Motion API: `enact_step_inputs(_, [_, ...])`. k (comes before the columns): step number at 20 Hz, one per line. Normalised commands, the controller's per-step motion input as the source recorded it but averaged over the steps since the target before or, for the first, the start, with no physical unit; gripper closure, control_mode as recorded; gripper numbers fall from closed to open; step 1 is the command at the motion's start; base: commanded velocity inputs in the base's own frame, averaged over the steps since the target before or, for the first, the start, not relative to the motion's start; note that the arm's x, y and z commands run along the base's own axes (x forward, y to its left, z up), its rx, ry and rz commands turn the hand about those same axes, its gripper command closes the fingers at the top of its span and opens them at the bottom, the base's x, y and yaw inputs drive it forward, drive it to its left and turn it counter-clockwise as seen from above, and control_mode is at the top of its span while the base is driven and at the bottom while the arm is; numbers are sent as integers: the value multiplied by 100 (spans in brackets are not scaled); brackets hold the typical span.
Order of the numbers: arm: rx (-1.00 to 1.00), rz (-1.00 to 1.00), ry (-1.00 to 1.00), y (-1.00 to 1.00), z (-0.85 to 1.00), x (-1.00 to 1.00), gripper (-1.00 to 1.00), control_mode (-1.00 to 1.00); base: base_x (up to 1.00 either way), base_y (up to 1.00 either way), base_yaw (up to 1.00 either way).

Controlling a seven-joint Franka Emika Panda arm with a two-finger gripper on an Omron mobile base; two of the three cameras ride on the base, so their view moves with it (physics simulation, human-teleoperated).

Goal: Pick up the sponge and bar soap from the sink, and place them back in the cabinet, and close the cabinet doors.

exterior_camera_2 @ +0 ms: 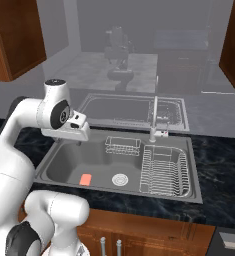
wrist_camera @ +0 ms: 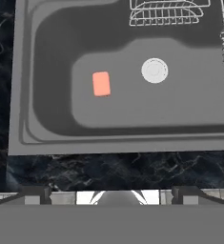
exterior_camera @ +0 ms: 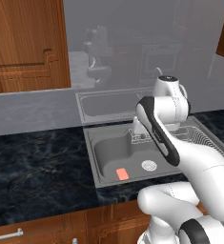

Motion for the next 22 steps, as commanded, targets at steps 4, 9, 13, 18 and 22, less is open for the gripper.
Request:
enact_step_inputs(4, [0,0,9,8,-7,0,-100,-100,0,0,0])
enact_step_inputs(9, [0,0,6,0,-12,0,-100,-100,0,0,0])
enact_step_inputs(13, [0,0,1,0,-22,9,-100,-100,0,0,0])
enact_step_inputs(18, [0,0,0,0,-28,19,-100,-100,0,0,0])
enact_step_inputs(22, [0,0,0,0,-29,20,-100,-100,0,0,0])
